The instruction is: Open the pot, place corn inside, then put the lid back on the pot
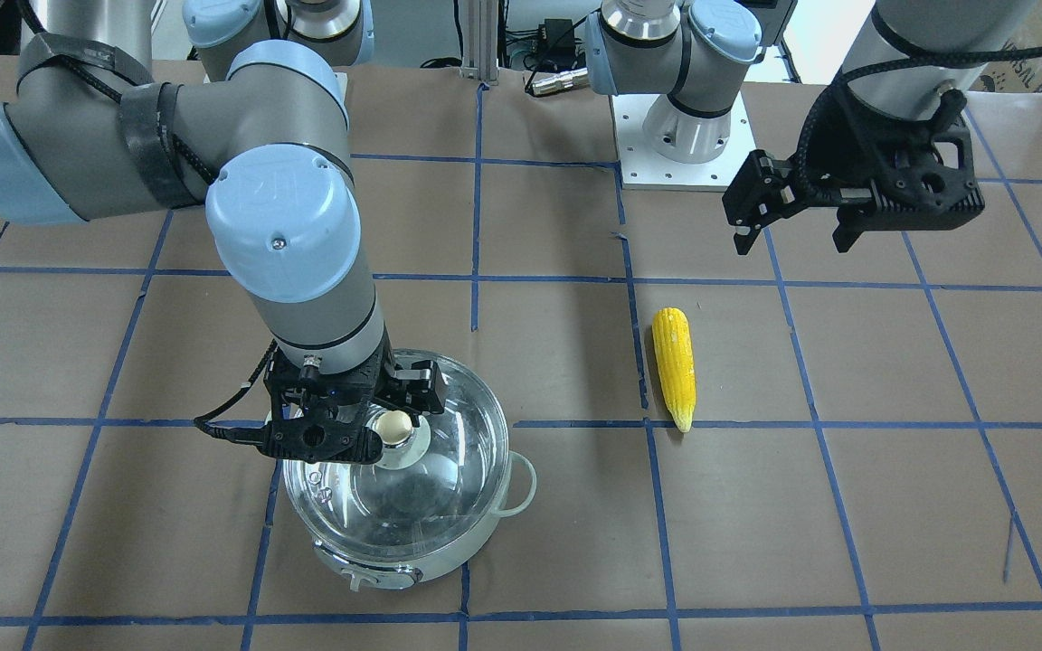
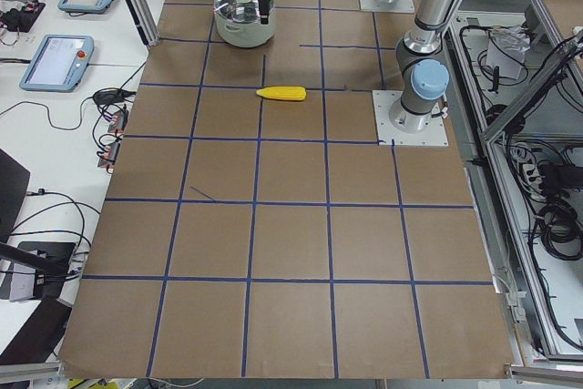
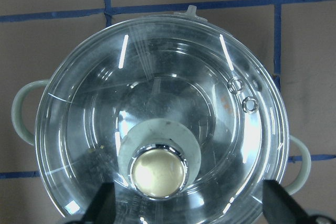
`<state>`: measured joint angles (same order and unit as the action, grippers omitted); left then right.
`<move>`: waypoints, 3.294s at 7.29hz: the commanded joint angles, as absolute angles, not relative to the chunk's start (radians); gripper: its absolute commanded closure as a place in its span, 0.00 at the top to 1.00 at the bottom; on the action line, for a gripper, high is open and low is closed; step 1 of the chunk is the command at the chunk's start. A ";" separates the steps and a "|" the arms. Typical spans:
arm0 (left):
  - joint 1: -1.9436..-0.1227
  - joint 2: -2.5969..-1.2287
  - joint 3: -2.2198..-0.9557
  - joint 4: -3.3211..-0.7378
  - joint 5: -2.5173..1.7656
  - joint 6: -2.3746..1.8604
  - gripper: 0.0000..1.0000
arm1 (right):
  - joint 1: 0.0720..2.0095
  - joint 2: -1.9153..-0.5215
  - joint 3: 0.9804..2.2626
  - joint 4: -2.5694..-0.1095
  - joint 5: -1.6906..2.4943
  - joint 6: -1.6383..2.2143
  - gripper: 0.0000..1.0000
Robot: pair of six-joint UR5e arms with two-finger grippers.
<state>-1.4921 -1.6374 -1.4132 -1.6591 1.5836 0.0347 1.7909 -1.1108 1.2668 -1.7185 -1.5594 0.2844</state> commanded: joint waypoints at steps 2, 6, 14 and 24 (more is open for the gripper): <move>-1.457 -1.615 -1.442 -1.652 1.579 0.043 1.00 | 1.813 -1.085 1.281 -1.765 -1.559 0.301 0.98; -1.525 -1.602 -1.454 -1.646 1.580 0.045 1.00 | 1.813 -1.063 1.279 -1.801 -1.559 0.293 0.92; -1.511 -1.612 -1.488 -1.624 1.577 0.051 1.00 | 1.812 -1.084 1.263 -1.744 -1.572 0.288 0.30; -1.502 -1.753 -1.995 -1.113 1.583 0.075 1.00 | 1.514 -1.340 1.257 -1.377 -1.563 -0.038 0.21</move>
<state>-1.5069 -1.7323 -1.9078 -1.2119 1.5830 0.0624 1.5273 -1.2937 1.1781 -1.3683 -1.5661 -0.0127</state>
